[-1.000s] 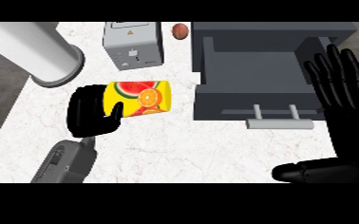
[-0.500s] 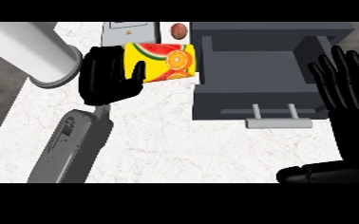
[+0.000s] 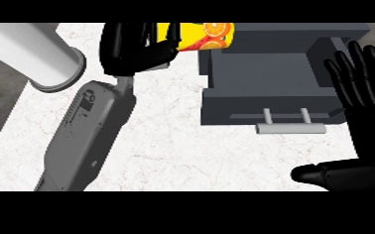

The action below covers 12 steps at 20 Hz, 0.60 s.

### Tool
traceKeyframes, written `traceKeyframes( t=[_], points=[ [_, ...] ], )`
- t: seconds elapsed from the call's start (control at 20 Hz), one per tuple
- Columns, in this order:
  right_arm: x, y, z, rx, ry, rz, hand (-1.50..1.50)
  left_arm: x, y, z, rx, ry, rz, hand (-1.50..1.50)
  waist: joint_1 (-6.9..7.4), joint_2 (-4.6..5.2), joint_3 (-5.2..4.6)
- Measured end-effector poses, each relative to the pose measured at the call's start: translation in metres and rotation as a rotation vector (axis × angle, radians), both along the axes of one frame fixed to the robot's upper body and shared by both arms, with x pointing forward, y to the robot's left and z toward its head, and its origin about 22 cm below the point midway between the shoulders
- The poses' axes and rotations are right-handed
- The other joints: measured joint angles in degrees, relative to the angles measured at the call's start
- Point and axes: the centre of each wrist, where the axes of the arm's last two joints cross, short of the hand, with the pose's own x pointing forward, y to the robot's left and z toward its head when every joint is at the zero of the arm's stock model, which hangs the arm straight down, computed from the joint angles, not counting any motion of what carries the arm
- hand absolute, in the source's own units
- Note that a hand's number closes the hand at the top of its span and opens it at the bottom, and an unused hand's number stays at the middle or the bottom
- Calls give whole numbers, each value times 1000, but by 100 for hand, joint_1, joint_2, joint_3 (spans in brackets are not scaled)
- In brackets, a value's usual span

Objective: Pick up the cup, place it into the drawer and close the drawer

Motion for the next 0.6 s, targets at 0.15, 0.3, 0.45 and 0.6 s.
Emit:
traceKeyframes(
  t=[0.15,0.3,0.45,0.6],
  points=[
    [-5,3,2,3,5,2,-150,11,-12,11,28,6,1,150,-14,2,0],
    [-7,3,-5,-1,3,4,-150,18,-30,16,53,22,-7,150,-24,5,0],
    [-8,-1,-7,-3,3,1,-150,28,-43,24,82,38,-5,150,-36,8,1],
    [-7,-1,-7,-1,2,-2,-150,35,-56,23,104,55,-3,150,-51,13,1]
  ],
)
